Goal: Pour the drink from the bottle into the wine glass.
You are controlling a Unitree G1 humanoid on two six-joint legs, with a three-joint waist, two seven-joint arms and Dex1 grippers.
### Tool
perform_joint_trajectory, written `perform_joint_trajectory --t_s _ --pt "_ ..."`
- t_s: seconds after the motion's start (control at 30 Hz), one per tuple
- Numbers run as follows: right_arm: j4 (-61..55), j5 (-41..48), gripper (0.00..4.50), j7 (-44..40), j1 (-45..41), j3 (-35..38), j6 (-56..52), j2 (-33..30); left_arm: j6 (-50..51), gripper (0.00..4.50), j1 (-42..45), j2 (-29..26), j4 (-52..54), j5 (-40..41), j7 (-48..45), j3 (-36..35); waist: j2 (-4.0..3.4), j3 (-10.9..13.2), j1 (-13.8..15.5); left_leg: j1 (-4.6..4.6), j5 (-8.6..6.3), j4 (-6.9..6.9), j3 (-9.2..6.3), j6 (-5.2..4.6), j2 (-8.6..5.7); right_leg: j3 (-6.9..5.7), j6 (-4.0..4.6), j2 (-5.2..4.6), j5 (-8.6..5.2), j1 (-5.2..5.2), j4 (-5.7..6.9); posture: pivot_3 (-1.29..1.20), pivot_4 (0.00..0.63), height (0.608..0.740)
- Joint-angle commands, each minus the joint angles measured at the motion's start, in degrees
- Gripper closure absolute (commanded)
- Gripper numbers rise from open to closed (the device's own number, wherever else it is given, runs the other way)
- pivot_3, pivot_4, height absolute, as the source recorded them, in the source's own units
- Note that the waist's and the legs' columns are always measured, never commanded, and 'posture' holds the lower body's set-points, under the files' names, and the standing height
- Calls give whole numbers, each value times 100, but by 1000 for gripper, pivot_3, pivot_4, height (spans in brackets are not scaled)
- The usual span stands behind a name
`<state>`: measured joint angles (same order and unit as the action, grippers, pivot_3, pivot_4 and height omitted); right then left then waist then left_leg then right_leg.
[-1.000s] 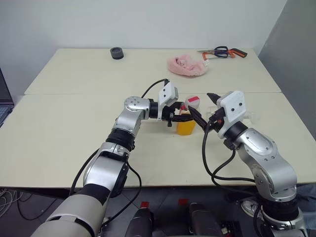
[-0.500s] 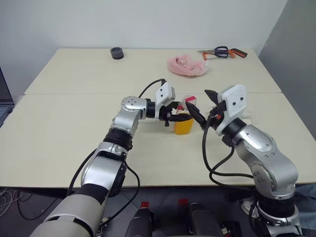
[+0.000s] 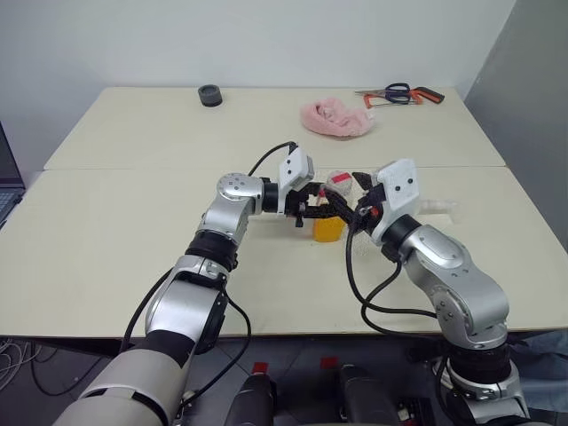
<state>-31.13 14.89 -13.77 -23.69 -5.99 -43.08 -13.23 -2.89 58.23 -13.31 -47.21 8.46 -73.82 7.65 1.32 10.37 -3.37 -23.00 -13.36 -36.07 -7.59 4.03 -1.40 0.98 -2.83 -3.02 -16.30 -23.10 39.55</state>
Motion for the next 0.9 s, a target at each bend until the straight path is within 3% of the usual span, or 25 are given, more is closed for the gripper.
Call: perform_joint_trajectory --t_s 0.03,0.23,0.37,0.53,0.63,0.77,0.9 --pt "-99 -34 2511 -15 -130 53 244 16 -82 2685 160 -29 165 66 -23 -98 0 0 0 0 0 0 0 0 0 0 0 0 0 0 0 0 150 740" --pt "48 3 2648 -266 -172 -6 557 9 -81 2686 142 -29 178 52 -45 -103 0 0 -1 0 0 0 0 0 0 0 0 0 0 0 0 0 150 740" --pt "1096 267 2648 -1586 -602 32 1622 -308 -62 2686 132 -2 191 52 -113 -87 0 0 -15 1 0 0 2 0 0 0 0 0 0 0 0 0 150 740" --pt "2799 763 2648 -3366 -1617 65 1710 -868 -98 2705 206 49 137 36 -193 -76 0 0 -26 2 0 -1 4 0 0 -2 0 0 0 1 -1 0 150 740" --pt "3535 827 2648 -3824 -1991 148 1721 -984 -99 2707 235 91 125 38 -188 -92 0 0 -35 2 0 1 3 0 0 -3 0 0 0 1 -2 0 150 740" --pt "3474 842 2648 -3893 -1941 282 1644 -1070 -106 2708 219 104 143 30 -176 -118 0 0 -36 -1 0 2 1 0 -1 -4 1 -1 0 1 -5 0 150 740" --pt "2705 684 1292 -3386 -1532 423 1708 -1068 -113 2712 183 94 157 28 -141 -143 0 0 -8 -1 1 1 1 0 -1 -3 1 -3 0 0 -3 0 150 740"
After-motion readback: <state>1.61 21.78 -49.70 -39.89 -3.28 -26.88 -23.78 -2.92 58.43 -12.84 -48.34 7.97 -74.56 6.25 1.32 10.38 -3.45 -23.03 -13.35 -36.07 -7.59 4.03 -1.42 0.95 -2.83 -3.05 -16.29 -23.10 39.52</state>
